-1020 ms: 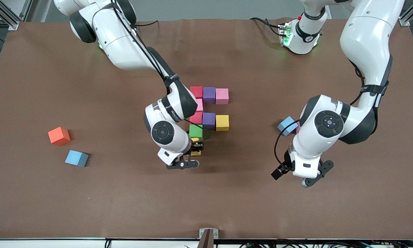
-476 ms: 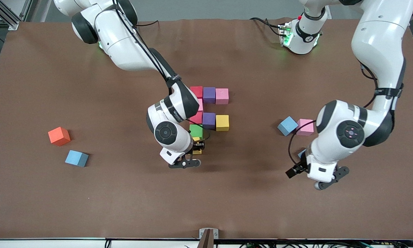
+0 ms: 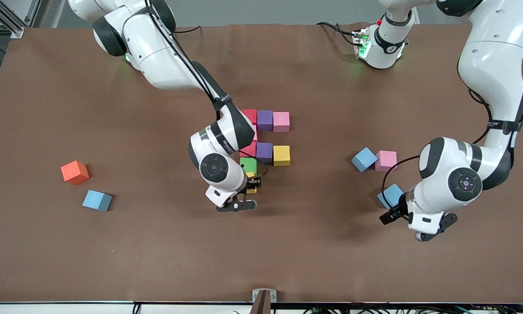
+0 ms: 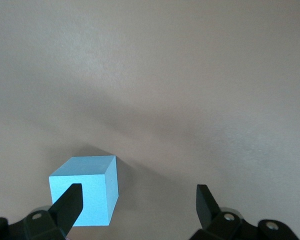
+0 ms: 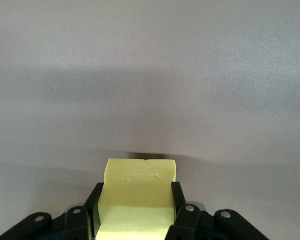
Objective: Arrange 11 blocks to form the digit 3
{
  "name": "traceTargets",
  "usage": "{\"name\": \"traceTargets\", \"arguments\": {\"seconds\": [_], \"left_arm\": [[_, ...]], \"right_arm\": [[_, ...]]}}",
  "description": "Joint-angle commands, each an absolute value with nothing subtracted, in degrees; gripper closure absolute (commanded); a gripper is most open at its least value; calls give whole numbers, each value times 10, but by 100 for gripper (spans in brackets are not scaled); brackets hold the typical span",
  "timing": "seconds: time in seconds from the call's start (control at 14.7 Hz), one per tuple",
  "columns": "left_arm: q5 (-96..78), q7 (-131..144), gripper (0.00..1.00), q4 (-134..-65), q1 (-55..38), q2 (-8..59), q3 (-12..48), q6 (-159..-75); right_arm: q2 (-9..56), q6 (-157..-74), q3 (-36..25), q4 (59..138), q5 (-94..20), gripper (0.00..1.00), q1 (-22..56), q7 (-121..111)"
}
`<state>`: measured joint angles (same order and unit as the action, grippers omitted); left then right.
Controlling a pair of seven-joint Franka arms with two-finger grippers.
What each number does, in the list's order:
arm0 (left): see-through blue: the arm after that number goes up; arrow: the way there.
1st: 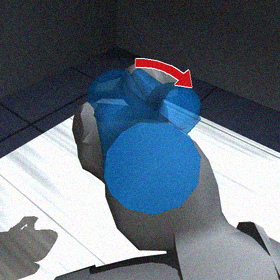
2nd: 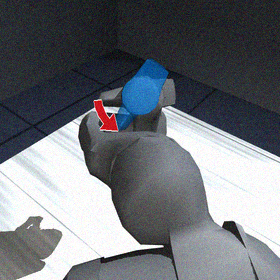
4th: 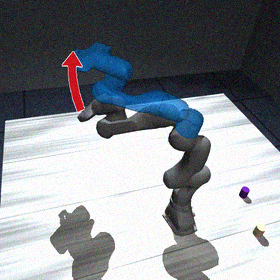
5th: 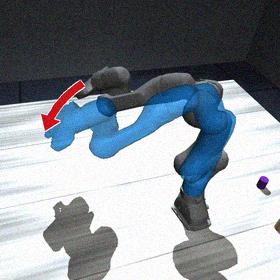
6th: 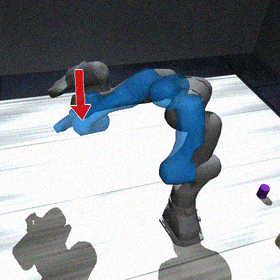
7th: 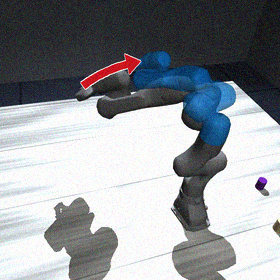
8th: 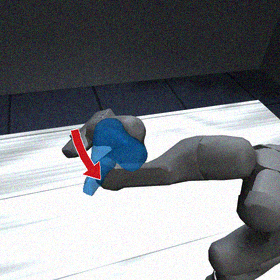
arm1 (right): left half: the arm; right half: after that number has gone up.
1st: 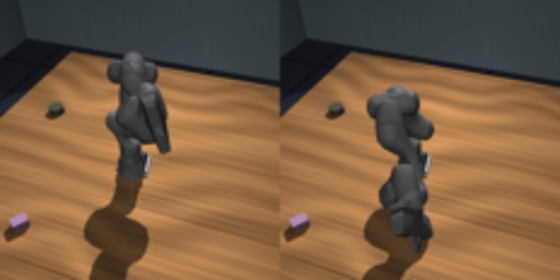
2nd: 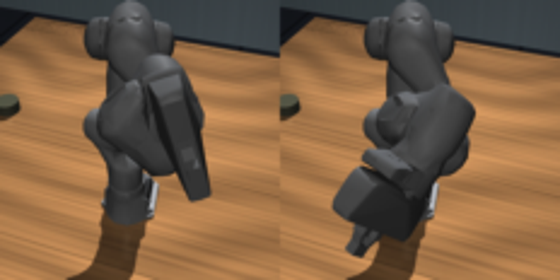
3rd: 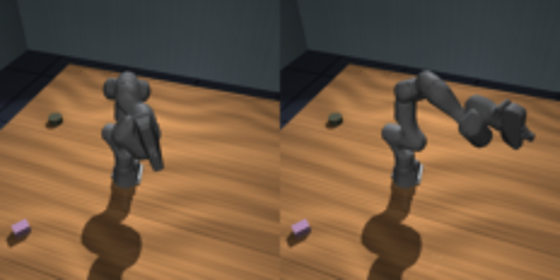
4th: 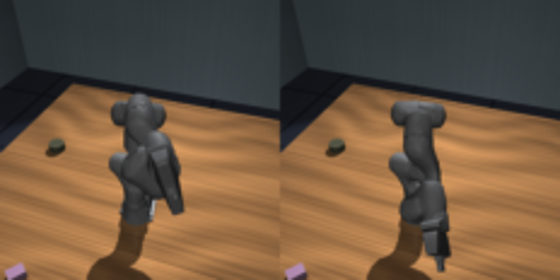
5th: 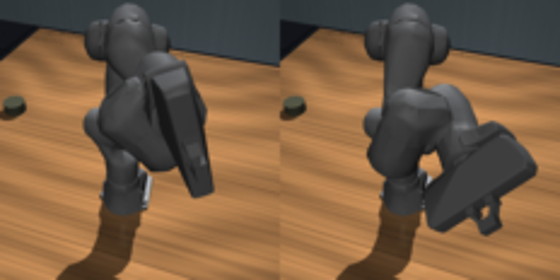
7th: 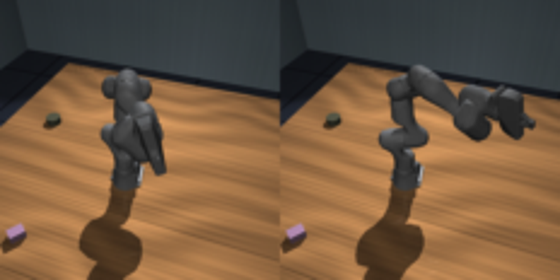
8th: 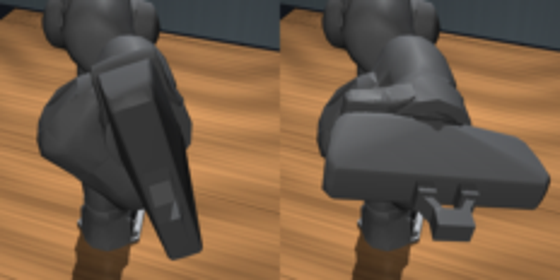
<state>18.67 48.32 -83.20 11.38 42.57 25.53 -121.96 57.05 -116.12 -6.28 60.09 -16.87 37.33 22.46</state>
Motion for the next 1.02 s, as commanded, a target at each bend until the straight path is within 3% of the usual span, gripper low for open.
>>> {"name": "traceTargets", "arguments": {"seconds": [0.0,0.95], "left_arm": [[179,449,0,-837,134,430,258,-1214],[177,426,0,-895,169,431,258,-1186]], "right_arm": [[579,-1155,-73,586,-177,76,381,234],[579,-1150,-83,591,-176,75,393,234]]}}
